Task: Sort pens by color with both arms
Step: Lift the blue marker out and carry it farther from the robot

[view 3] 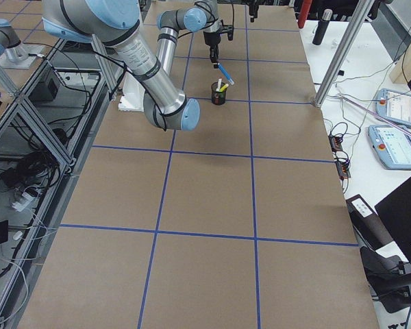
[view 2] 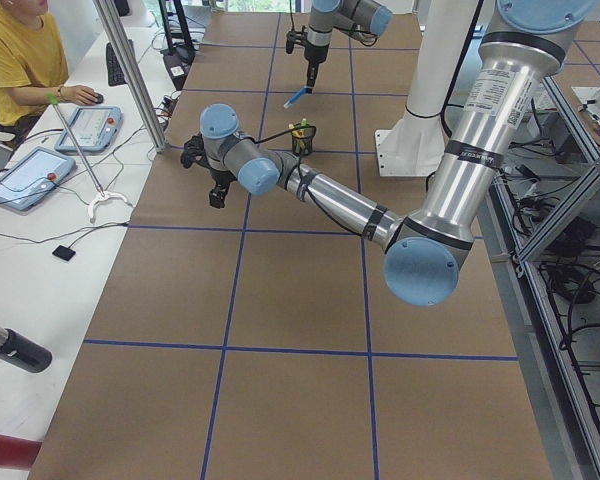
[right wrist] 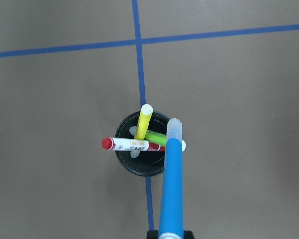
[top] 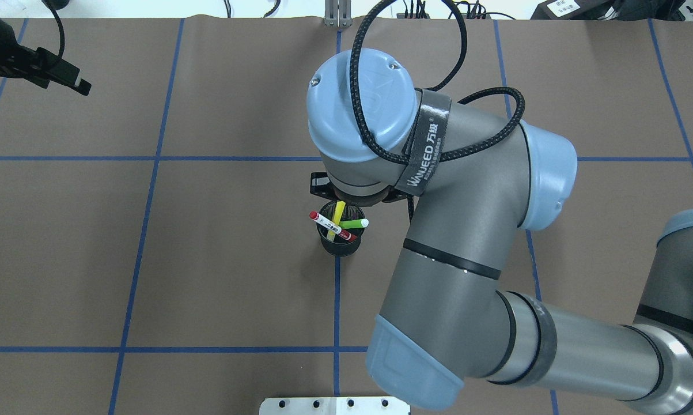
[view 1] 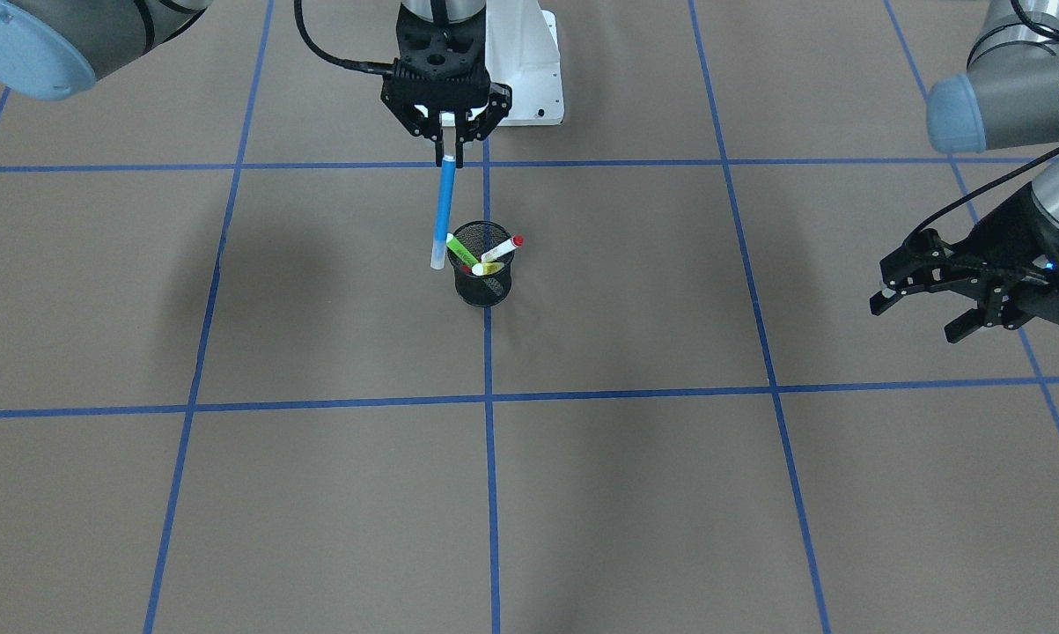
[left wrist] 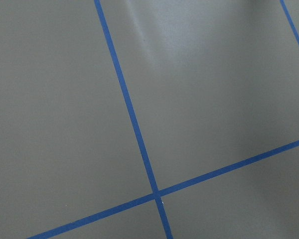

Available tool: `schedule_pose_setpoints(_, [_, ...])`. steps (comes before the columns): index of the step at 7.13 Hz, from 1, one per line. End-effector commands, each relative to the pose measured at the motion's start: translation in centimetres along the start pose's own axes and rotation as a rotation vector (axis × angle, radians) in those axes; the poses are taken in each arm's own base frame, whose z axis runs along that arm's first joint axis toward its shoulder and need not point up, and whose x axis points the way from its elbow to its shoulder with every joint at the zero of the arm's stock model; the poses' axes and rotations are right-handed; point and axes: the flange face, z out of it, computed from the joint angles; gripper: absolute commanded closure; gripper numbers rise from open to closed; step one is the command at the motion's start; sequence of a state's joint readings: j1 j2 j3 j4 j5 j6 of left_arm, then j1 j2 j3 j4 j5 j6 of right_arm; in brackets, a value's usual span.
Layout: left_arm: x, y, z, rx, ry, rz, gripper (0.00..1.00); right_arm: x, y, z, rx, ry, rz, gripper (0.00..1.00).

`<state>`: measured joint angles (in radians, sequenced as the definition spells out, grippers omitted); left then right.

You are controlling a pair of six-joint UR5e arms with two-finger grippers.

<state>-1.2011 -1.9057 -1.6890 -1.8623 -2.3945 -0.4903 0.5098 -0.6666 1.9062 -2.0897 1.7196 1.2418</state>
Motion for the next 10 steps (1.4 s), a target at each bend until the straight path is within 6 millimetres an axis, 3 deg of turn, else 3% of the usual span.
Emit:
schedule_pose_setpoints(1, [0.0,0.0,0.0,0.0,0.0,-0.001,0.0,0.4,-7.0,5.0,0.088,-0.022,-0.01,1.0])
schedule_pose_setpoints(3, [0.1,0.0,-0.1,0.001,0.001,0.001,0.0,2.6,-12.1,11.0,0.192,0.028,-0.036,1.0])
schedule_pose_setpoints(4, [0.2,0.0,-0.1,0.002,0.001,0.001,0.0,3.5,-14.1,14.9,0.225,0.029,-0.03,1.0])
schedule_pose_setpoints(6, [0.0,0.0,0.0,0.001,0.0,0.0,0.0,6.0,-16.2,20.9,0.344,0.029,-0.044,1.0])
schedule_pose_setpoints(9, [0.2,0.0,0.1,-0.001,0.002,0.003,0.0,12.1,-16.8,24.1,0.412,0.01,-0.071,1.0])
schedule_pose_setpoints(10, [0.3,0.0,0.1,-0.001,0.003,0.005,0.0,12.8,-16.4,24.7,0.42,-0.008,-0.072,1.0])
